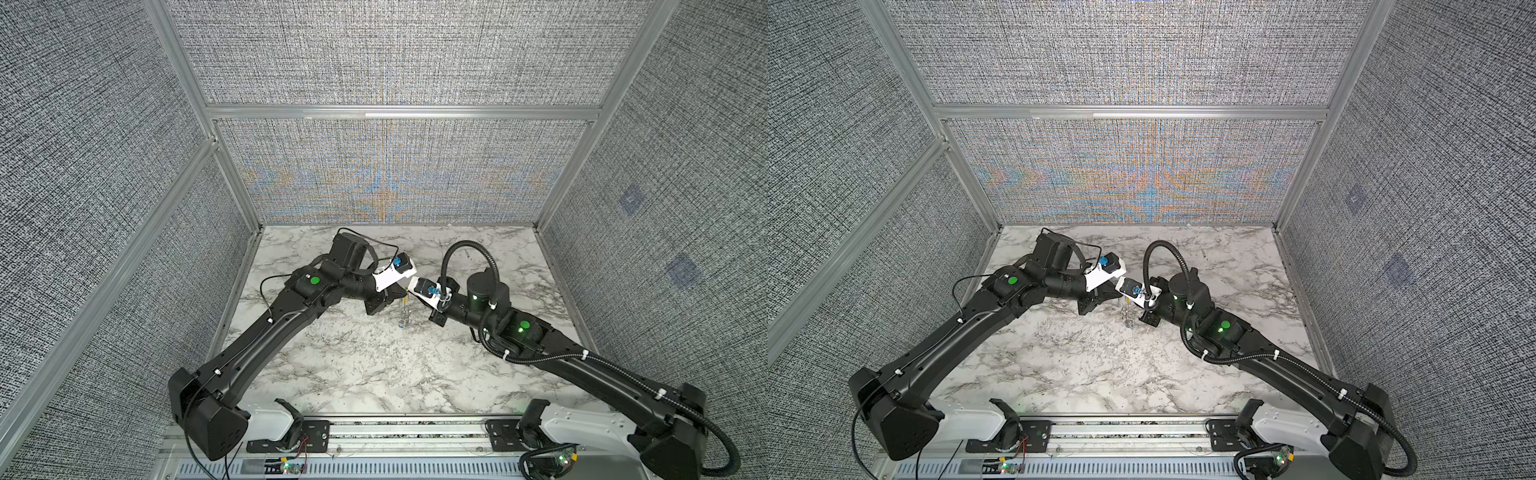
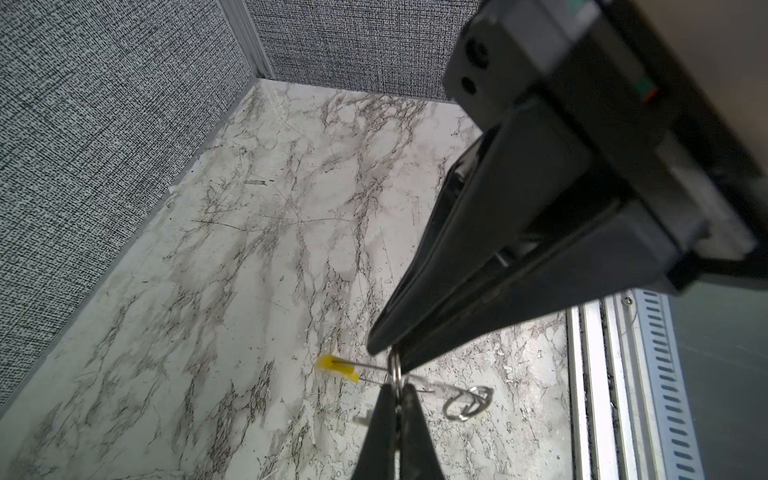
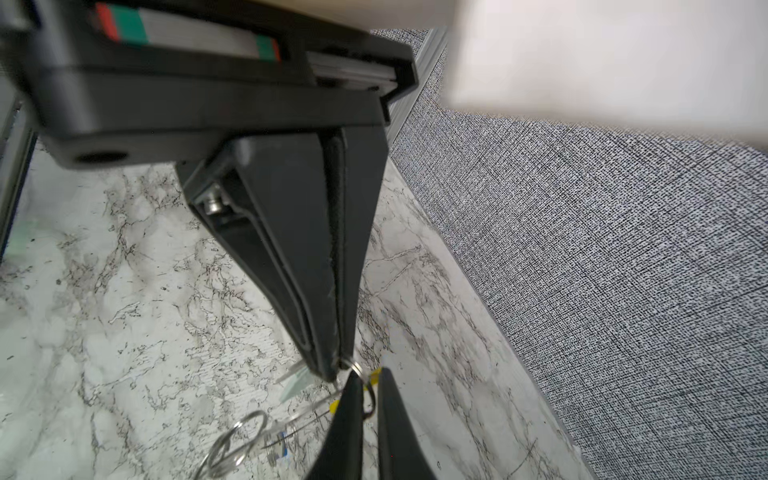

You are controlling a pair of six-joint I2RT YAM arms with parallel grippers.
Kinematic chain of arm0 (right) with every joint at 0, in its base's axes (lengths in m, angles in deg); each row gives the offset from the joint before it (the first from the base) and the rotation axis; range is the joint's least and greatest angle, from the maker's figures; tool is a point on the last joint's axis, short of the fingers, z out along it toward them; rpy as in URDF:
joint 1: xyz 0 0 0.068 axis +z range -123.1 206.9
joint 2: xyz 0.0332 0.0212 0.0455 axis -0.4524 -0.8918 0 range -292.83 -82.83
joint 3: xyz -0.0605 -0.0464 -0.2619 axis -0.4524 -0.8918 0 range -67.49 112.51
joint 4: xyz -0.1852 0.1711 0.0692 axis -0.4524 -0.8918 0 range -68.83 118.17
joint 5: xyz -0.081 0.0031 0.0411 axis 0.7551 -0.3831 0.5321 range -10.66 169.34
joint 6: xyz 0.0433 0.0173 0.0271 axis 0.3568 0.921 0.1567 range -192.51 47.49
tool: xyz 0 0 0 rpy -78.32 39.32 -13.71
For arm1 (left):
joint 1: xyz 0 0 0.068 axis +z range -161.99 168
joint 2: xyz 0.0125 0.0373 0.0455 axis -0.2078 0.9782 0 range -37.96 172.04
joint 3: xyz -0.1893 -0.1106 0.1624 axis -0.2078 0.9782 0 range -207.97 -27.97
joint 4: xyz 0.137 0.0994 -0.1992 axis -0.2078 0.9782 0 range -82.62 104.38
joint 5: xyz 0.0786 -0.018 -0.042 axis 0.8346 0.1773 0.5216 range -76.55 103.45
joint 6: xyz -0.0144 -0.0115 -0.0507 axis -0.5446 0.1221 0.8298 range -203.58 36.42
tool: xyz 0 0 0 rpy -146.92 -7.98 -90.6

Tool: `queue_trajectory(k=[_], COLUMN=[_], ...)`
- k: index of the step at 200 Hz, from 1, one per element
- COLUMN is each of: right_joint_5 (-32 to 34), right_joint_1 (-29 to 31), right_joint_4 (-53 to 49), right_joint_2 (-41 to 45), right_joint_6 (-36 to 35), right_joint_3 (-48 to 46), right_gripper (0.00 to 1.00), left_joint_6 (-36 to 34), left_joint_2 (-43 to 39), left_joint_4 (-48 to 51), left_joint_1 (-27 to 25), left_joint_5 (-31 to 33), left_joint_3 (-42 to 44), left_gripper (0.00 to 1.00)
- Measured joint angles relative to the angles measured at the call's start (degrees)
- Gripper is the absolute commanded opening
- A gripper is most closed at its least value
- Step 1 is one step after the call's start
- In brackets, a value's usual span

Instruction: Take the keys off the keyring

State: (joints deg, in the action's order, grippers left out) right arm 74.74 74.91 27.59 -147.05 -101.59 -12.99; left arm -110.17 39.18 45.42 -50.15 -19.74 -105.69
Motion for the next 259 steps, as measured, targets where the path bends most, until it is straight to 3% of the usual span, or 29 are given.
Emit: queue_trajectory(k=[39, 95, 116, 176, 259], right_joint_5=[-0.1, -0.4, -0.5, -0.9, -0.4], right_joint_1=[0.0, 0.0, 0.0, 0.0, 0.0], right_joint_4=[-0.5, -1.5, -1.6, -3.5, -4.9], right_joint_2=[0.2, 0.5, 0.8, 1.0, 1.0], right_joint_6=[-0.8, -1.4, -1.6, -2.9, -4.2], right_joint_3=[0.2, 0.2, 0.2, 0.5, 1.4], right_gripper=[0.0, 0.0, 0.0, 0.0, 0.0], left_joint_6=[-0.8, -1.5, -1.5, -1.4, 1.4], left_joint_2=[0.6, 1.1, 1.0, -0.3, -7.4], left_joint_4=[0.4, 0.9, 0.9, -0.3, -8.6], left_joint_1=[0.0, 0.0, 0.0, 0.0, 0.2], left_joint_5=[0.2, 0.0, -0.1, 0.0, 3.7], left_joint_3=[-0.7, -1.1, -1.2, 0.2, 8.3], left_gripper=[0.0, 0.0, 0.05, 0.29, 0.41])
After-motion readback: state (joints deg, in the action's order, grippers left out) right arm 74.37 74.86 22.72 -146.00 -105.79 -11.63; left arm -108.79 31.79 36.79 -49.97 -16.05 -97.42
